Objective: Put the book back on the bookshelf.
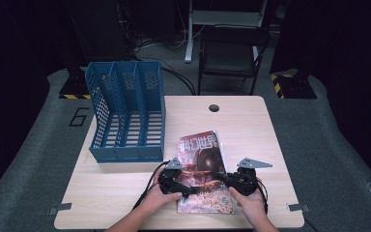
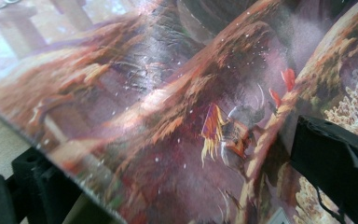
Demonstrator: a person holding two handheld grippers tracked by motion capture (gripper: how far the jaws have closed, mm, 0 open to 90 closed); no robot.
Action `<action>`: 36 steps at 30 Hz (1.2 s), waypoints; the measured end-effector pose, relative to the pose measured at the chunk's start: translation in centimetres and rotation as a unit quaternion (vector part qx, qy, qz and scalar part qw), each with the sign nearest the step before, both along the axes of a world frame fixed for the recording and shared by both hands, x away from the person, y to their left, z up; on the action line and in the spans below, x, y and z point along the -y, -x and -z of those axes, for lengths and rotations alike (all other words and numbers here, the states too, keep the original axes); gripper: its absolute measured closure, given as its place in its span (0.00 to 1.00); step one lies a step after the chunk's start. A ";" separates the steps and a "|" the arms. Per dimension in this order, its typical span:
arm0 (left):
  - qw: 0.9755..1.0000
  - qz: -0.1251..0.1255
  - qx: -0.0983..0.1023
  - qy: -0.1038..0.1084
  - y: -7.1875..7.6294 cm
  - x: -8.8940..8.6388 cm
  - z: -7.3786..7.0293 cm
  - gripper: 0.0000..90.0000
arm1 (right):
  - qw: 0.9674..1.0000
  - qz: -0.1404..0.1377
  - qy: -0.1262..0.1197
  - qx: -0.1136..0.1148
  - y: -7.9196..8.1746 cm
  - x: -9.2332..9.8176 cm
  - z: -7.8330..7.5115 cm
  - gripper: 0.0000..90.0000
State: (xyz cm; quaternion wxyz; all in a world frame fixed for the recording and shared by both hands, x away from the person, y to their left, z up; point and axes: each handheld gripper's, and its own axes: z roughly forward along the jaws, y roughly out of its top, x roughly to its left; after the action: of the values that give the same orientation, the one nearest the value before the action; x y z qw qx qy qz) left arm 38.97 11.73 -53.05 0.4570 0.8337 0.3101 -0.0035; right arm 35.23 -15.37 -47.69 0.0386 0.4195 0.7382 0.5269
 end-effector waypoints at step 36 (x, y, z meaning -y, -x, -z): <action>0.998 -0.044 -0.023 0.023 -0.4 -1.1 -0.2 0.34 | 1.000 0.006 0.009 -0.026 -1.0 0.0 1.1 0.97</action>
State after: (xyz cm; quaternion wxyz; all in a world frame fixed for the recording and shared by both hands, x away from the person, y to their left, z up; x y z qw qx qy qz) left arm 39.39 12.81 -52.88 0.4686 0.8080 0.3571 -0.0095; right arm 36.25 -15.39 -48.75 0.0267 0.4371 0.7412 0.5088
